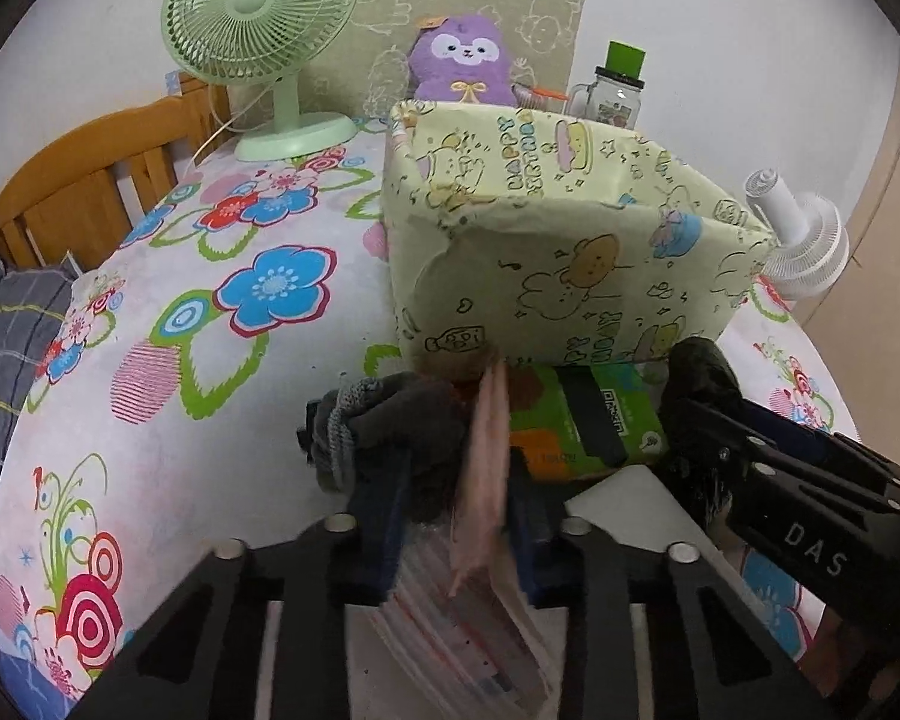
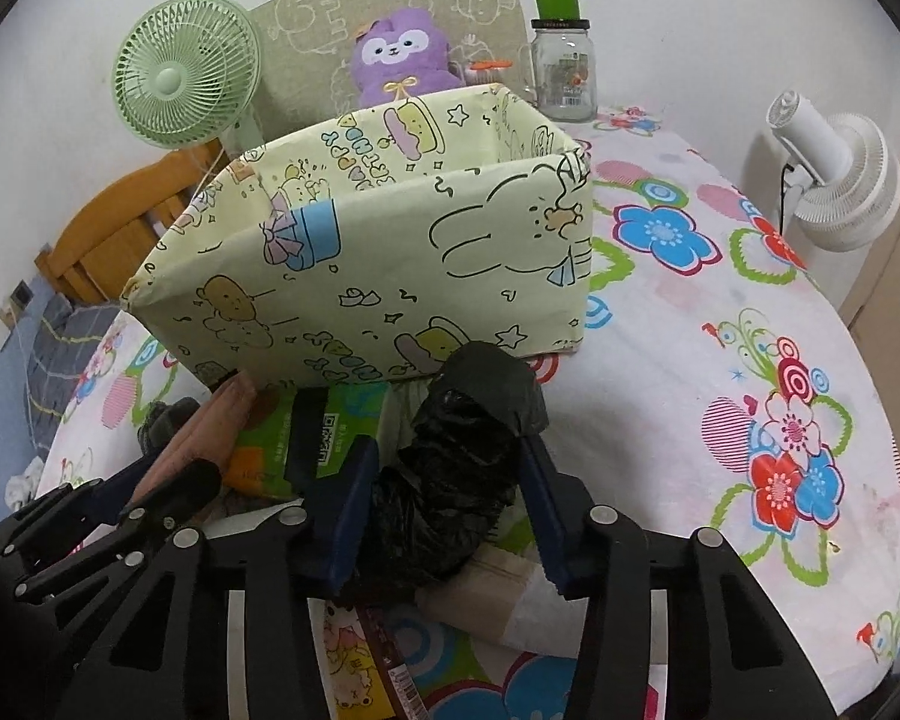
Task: Organize soft objects
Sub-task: 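Grasp the pink tissue packet with the left gripper while the right gripper grasps the black plastic bundle, then lift the pink packet and black bundle with both grippers toward the fabric box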
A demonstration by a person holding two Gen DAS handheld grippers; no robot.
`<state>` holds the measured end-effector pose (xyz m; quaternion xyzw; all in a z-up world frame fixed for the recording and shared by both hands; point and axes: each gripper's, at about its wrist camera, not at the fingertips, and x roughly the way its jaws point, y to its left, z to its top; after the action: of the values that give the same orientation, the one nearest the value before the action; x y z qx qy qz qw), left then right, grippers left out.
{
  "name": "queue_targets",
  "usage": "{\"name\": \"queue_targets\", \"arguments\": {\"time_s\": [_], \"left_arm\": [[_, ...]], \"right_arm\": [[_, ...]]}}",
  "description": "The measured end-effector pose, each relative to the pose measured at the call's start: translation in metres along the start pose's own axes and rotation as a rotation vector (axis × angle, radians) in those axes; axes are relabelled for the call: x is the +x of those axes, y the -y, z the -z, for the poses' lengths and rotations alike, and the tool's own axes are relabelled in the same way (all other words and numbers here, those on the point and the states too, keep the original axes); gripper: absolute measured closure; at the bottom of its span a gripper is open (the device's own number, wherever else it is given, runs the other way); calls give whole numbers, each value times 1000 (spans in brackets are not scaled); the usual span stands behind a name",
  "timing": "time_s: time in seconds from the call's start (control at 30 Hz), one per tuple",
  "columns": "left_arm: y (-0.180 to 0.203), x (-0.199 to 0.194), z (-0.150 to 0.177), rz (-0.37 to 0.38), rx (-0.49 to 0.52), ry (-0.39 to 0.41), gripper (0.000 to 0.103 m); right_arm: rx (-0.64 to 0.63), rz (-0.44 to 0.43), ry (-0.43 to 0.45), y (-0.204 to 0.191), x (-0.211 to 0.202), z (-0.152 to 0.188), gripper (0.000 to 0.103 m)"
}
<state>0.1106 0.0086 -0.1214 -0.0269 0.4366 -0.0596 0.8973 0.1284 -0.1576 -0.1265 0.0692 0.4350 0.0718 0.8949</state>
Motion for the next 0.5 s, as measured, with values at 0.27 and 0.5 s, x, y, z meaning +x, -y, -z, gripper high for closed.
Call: {"name": "queue_targets", "arguments": {"time_s": [0.27, 0.5], "left_arm": [[4, -10, -1, 31, 6, 28, 95], [9, -18, -1, 31, 28, 54, 95]], "right_arm": [[11, 4, 16, 3, -7, -1, 73], [17, 2, 48, 5, -19, -1, 73]]}}
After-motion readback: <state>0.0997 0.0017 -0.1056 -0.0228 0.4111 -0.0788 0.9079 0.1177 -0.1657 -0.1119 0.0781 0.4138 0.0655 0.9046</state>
